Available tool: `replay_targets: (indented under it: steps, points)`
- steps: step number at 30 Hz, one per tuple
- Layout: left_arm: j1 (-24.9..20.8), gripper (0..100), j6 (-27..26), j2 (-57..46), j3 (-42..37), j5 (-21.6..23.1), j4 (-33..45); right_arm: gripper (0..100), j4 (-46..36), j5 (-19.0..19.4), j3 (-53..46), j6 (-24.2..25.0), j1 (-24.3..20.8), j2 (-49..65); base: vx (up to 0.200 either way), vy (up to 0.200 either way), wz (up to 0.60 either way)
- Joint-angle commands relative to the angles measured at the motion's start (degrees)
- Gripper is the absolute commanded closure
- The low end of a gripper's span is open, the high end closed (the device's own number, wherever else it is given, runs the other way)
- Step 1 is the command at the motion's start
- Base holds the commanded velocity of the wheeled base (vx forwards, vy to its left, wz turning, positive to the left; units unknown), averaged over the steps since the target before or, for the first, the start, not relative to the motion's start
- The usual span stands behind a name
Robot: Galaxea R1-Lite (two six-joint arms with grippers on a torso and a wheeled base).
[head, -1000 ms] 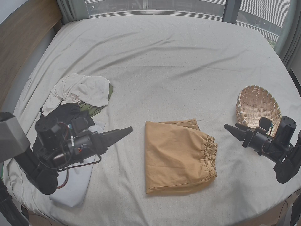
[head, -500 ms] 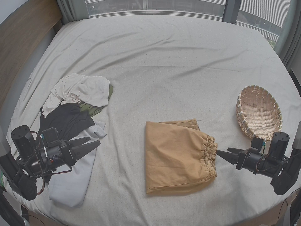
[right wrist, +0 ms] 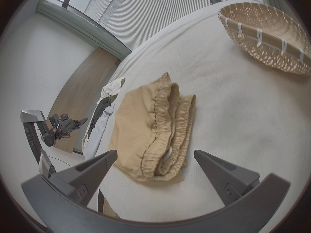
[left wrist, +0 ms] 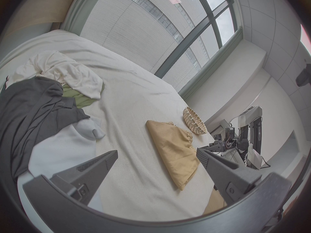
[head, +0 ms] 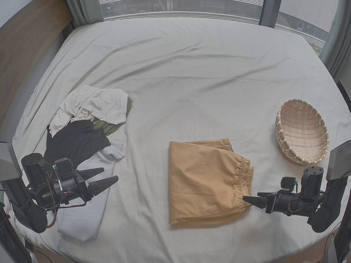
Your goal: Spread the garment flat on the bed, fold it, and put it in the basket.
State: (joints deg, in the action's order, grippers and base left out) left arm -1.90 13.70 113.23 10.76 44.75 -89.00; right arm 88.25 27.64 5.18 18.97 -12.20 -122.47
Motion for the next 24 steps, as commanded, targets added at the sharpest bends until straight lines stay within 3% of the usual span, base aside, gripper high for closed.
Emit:
replay_targets:
  steps: [1,24]
  points:
    - [0.06,0,0.01,1.38,-0.31,-0.02,-0.03,0,-0.01,0.05,0.09,-0.16,-0.19,-3.48,0.000,0.000,0.00]
    - [0.76,0,-0.17,2.17,-0.39,-0.02,-0.03,0,0.08,0.23,3.52,0.46,-3.00,-7.88,0.000,0.000,0.00]
